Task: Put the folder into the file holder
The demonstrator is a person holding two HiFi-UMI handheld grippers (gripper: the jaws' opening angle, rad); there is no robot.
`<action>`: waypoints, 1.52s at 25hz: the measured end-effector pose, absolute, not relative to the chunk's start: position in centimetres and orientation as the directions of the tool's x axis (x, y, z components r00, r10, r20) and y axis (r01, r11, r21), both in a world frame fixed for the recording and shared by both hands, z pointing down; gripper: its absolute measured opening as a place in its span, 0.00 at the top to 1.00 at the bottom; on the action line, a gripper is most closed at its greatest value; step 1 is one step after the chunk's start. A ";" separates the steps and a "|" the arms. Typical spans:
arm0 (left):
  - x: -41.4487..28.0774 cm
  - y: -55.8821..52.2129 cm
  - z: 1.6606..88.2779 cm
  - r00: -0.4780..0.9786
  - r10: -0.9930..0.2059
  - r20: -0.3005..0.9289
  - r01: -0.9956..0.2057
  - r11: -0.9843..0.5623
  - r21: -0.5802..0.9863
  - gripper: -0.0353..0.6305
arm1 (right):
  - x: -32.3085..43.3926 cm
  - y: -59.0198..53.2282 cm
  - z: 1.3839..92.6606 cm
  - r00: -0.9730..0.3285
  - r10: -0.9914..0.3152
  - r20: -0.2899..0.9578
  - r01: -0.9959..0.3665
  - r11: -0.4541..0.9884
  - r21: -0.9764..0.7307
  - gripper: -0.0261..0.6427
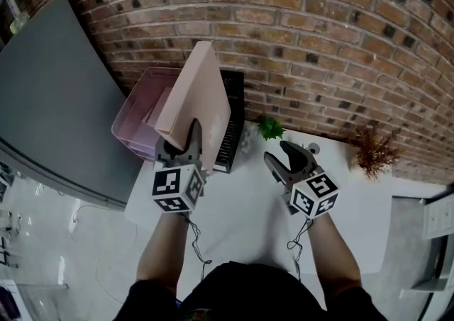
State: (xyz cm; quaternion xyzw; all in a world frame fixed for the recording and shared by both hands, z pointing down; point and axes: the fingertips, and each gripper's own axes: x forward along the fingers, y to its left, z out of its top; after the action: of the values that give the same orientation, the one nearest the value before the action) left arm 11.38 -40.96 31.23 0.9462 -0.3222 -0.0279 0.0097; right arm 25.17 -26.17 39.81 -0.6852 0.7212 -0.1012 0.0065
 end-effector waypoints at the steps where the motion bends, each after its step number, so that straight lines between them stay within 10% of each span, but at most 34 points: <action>1: 11.6 -41.4 31.4 0.793 -0.607 -0.048 -0.605 -0.795 0.040 0.75 | 25.2 -26.4 40.0 -0.055 -0.990 0.133 -0.987 0.033 -0.156 0.62; 38: 15.7 -45.0 35.1 0.793 -0.595 -0.127 -0.584 -0.803 0.118 0.75 | 26.6 -28.7 42.8 0.018 -0.978 0.206 -0.982 -0.056 -0.178 0.64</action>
State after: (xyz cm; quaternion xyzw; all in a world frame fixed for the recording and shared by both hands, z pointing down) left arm 15.70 -44.99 35.11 0.9462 -0.3116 -0.0789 0.0362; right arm 26.56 -28.67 42.82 -0.7134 0.6871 -0.1373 -0.0076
